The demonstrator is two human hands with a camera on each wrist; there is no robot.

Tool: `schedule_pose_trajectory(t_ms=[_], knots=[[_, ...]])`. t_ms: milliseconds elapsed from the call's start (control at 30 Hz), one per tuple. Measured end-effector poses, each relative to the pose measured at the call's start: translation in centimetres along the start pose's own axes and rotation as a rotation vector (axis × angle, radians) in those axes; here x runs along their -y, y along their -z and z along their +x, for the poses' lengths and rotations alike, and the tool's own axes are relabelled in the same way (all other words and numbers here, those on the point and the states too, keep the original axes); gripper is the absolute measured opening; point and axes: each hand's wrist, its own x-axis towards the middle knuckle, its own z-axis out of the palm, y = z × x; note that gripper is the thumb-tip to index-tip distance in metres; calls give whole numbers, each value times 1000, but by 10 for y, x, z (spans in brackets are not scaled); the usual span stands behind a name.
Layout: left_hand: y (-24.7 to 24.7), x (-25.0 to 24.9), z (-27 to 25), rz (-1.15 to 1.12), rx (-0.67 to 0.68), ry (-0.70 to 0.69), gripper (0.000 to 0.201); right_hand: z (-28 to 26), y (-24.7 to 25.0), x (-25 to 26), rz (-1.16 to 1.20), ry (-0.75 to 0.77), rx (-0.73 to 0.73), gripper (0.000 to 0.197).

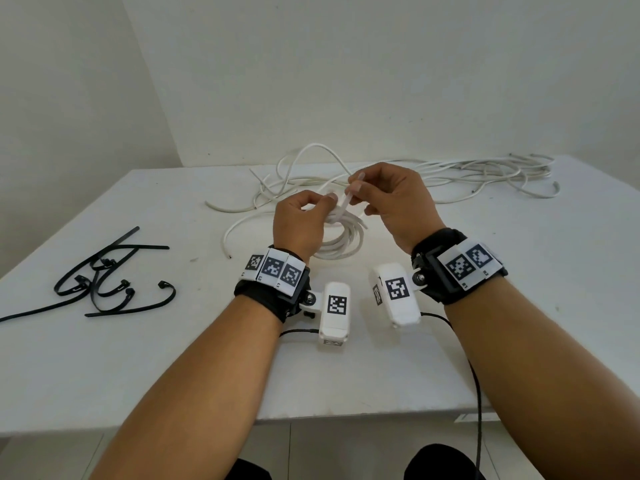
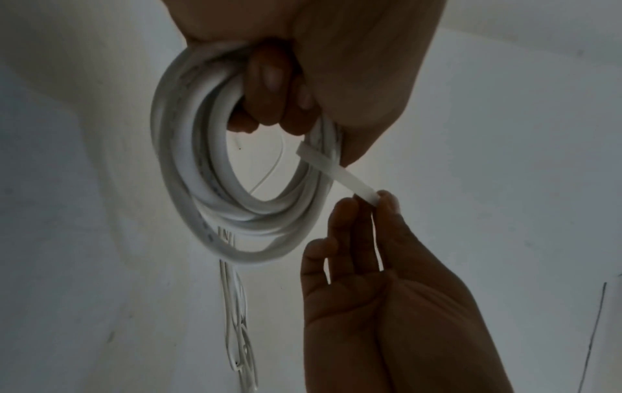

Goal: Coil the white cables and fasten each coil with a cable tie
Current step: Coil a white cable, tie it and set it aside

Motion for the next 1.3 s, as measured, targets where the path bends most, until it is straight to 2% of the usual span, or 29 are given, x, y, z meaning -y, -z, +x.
schedule_pose_trajectory(t_ms=[100,167,267,400,533,667,1100,1300], knots=[[3,1,1,-15,-14,14,27,-3,-5,3,75,-49,-27,22],[3,2,1,-14,-16,19,26,-3,-6,3,66,-42,-55,17],[3,2,1,0,-11,7,25,-4,-8,2,-72,-4,-80,14],[3,1,-1,9,-1,-4,24,-6,-11,1,-159,19,-8,24],[5,1,0,11,-4,2,28,-6,-12,1,-251,50,5,16],[5,1,-1,51,0,-23,21,-8,-14,2,-299,78,38,15],[3,2,-2,116,14,-58,14,-6,-11,5,-379,61,43,15],[4,1,-2,226,20,-162,15,-5,-9,6,-416,61,43,14]])
